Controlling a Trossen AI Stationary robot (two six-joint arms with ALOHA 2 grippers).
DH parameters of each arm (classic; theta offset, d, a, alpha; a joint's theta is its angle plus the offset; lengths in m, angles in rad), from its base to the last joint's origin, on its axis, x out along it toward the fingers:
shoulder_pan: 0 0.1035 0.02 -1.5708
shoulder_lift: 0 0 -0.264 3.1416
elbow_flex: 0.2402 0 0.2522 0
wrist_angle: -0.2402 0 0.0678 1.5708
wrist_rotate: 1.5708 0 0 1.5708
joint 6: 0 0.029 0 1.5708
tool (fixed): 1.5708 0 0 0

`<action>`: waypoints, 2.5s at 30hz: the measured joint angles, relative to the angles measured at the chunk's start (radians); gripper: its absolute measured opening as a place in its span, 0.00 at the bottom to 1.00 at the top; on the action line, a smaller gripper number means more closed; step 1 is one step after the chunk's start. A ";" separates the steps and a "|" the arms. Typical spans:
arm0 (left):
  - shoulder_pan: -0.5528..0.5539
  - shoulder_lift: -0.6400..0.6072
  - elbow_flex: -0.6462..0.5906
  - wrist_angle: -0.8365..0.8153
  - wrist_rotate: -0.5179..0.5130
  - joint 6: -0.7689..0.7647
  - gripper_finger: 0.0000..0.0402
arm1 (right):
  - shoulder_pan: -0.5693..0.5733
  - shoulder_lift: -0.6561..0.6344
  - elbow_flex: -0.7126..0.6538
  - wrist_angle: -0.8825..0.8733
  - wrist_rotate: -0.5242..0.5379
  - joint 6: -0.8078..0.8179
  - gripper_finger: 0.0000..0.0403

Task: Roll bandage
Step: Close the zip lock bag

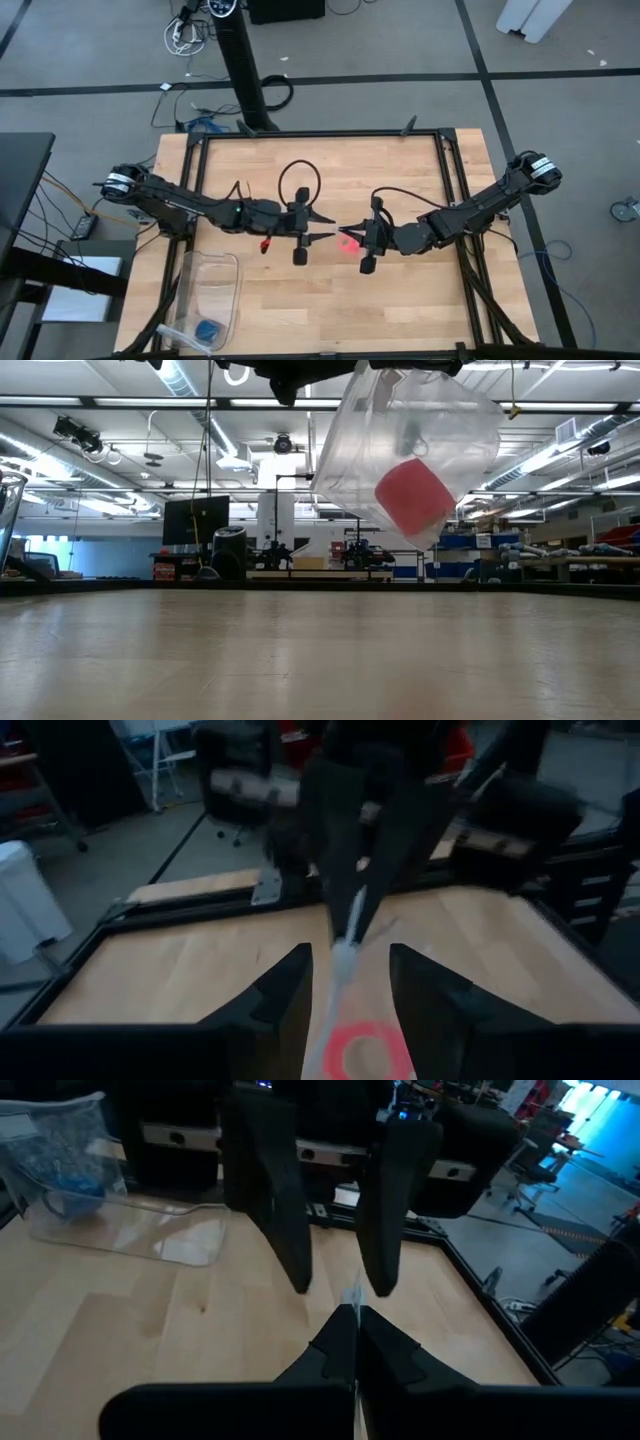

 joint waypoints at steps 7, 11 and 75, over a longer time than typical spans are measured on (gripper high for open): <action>0.010 0.014 0.000 0.015 0.019 0.001 0.33 | 0.000 0.000 0.000 0.005 0.000 0.000 0.00; 0.016 0.034 0.000 0.030 0.032 0.000 0.30 | 0.000 0.000 0.000 0.008 0.000 -0.006 0.00; 0.016 0.034 -0.003 0.108 0.062 0.019 0.29 | 0.022 -0.016 0.000 0.020 0.001 -0.004 0.00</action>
